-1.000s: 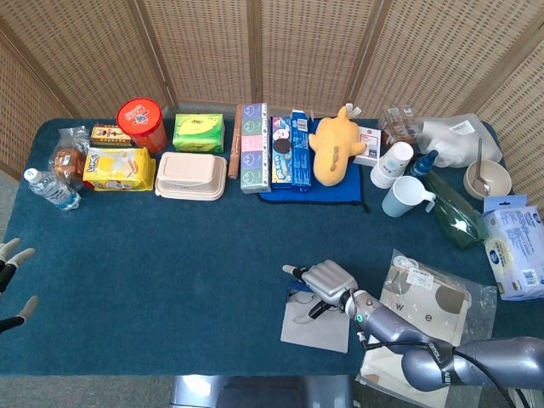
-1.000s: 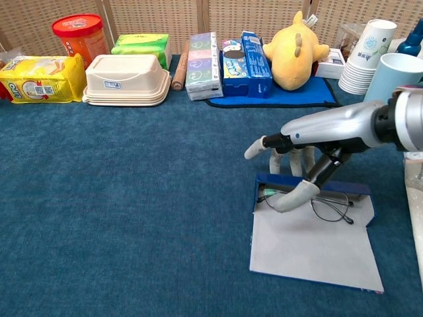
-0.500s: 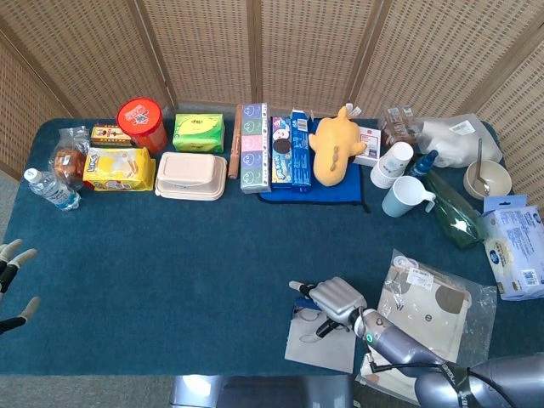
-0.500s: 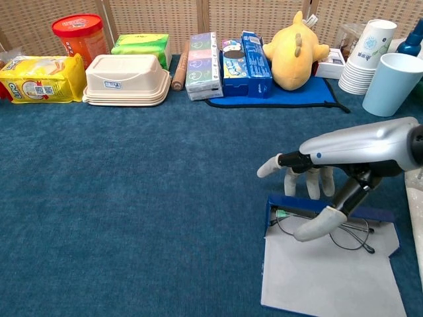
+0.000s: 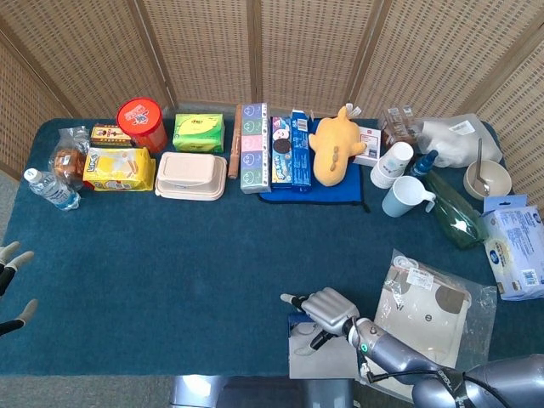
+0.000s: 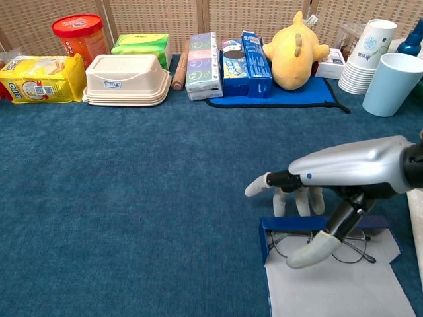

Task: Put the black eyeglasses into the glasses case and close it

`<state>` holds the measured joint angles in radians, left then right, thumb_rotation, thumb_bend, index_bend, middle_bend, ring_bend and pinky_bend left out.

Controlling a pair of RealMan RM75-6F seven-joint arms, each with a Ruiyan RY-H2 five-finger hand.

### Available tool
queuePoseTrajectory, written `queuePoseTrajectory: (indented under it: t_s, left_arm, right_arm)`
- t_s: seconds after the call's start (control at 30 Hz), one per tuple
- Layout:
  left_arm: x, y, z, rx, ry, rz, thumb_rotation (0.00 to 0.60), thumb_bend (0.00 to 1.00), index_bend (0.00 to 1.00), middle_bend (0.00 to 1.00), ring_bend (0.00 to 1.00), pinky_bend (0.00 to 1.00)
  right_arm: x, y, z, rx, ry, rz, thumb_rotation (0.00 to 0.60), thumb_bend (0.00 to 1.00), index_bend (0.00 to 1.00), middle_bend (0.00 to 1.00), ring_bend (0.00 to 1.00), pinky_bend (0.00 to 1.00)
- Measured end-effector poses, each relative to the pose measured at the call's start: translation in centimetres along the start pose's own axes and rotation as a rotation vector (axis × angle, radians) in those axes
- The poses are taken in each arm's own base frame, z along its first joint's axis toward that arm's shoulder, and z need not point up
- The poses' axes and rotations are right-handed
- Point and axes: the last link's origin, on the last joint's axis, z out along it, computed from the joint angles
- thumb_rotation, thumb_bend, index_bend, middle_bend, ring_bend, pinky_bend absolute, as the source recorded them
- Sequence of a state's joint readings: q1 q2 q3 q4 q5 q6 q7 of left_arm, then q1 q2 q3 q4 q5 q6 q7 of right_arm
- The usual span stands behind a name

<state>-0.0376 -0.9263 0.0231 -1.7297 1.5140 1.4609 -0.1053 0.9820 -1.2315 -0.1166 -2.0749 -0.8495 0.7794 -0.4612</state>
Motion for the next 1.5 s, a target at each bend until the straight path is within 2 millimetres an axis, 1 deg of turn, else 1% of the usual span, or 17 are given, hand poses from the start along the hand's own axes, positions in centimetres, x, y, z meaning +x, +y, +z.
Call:
queuePoseTrajectory:
  t_s: [0.27, 0.43, 0.63, 0.9, 1.07, 1.27, 1.5]
  left_arm:
    - [-0.1, -0.3, -0.2, 0.006, -0.005, -0.001, 0.600, 0.31, 0.12, 0.04, 0.00, 0.00]
    - [-0.3, -0.2, 0.0, 0.002, -0.010, -0.006, 0.600, 0.31, 0.12, 0.04, 0.00, 0.00]
    - [-0.5, -0.1, 0.2, -0.005, -0.014, -0.009, 0.600, 0.32, 0.12, 0.04, 0.00, 0.00]
    - [-0.5, 0.0, 0.3, -0.007, -0.013, -0.009, 0.600, 0.32, 0.12, 0.04, 0.00, 0.00]
    - [-0.6, 0.2, 0.4, -0.012, -0.016, -0.008, 0.600, 0.31, 0.12, 0.04, 0.00, 0.00]
    - [-0.6, 0.3, 0.4, -0.018, -0.017, -0.008, 0.600, 0.32, 0.12, 0.04, 0.00, 0.00]
    - [-0.7, 0.5, 0.5, -0.023, -0.019, -0.009, 0.600, 0.31, 0.12, 0.04, 0.00, 0.00]
  right_arm:
    - [-0.4, -0.6, 0.0, 0.016, -0.007, -0.014, 0.244, 0.16, 0.00, 0.28, 0.36, 0.38]
    - [0.2, 0.4, -0.4, -0.029, 0.023, -0.038, 0.246, 0.16, 0.00, 0.28, 0.36, 0.38]
    - [0.1, 1.3, -0.9, -0.070, 0.016, -0.033, 0.245, 0.16, 0.00, 0.28, 0.37, 0.38]
    - [0.1, 2.1, -1.6, -0.105, 0.011, -0.030, 0.230, 0.16, 0.00, 0.28, 0.40, 0.38]
    - [-0.3, 2.7, -2.2, -0.132, -0.003, -0.035, 0.226, 0.16, 0.00, 0.30, 0.43, 0.38]
    - [-0.7, 3.1, -3.0, -0.153, -0.015, -0.029, 0.226, 0.16, 0.00, 0.32, 0.44, 0.38]
    - [-1.3, 2.9, -3.6, -0.156, -0.034, -0.022, 0.224, 0.16, 0.00, 0.33, 0.45, 0.38]
